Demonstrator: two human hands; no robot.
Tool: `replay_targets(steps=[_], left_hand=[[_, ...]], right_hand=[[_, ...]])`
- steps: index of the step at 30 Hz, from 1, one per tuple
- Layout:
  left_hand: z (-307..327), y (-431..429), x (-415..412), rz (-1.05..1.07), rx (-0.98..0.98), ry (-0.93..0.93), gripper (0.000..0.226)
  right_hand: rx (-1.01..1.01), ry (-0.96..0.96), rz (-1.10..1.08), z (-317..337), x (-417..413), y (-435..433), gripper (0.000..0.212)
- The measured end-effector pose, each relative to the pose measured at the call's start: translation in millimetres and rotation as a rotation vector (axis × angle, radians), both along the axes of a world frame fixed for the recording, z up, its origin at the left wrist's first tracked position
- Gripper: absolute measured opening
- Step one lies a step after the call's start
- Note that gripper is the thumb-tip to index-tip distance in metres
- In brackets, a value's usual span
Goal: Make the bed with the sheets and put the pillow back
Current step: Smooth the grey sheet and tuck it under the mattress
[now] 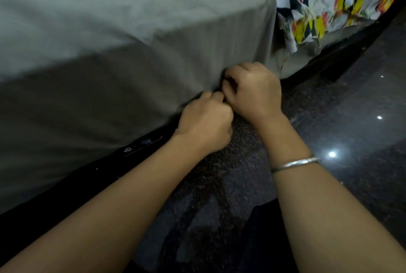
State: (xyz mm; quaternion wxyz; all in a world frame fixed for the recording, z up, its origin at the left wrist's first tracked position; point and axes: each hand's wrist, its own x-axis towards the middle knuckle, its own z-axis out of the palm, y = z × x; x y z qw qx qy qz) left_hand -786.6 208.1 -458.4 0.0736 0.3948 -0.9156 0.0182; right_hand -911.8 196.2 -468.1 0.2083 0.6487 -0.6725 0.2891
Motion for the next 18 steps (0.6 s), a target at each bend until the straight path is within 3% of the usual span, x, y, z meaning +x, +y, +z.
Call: replay_targets(steps=[4,9,15,18], left_hand=[[27,1,19,-0.106,-0.285,0.12,0.018],[63,1,64,-0.068,-0.438,0.191,0.029],[103,-9,138,0.043,-0.311,0.326,0.028],[116,-14,180,0.241,-0.271,0.228,0.041]], right_hand=[[-0.236,-0.059,0.193,26,12,11,0.018],[-0.316,-0.071,0.313,65,53,12,0.02],[0.062,-0.198,0.485,117,129,-14,0.041],[0.291,-0.067,0.484,137,164,-31,0.046]])
